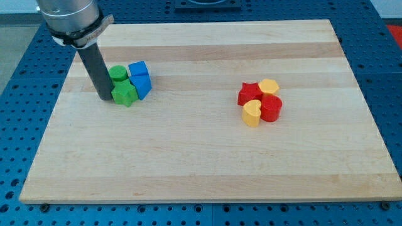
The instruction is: Point your arm to green circle
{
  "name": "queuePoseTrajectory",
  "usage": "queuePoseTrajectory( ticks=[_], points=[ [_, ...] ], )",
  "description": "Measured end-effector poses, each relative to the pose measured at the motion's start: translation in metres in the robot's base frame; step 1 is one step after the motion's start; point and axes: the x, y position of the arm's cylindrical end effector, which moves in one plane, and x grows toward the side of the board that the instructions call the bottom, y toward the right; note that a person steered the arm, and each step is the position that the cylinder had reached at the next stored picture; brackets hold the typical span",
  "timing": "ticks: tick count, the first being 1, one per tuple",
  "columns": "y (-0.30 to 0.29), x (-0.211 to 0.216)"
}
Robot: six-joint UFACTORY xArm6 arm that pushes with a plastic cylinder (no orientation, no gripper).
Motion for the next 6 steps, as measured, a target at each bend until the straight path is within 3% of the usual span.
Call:
queuePoseTrajectory(
  ticks=[1,2,4,6],
  points=[
    [-0.007,0.037],
    [-0.01,0.039],
    [-0.032,-0.002],
    [-0.027,-0.075]
  ],
)
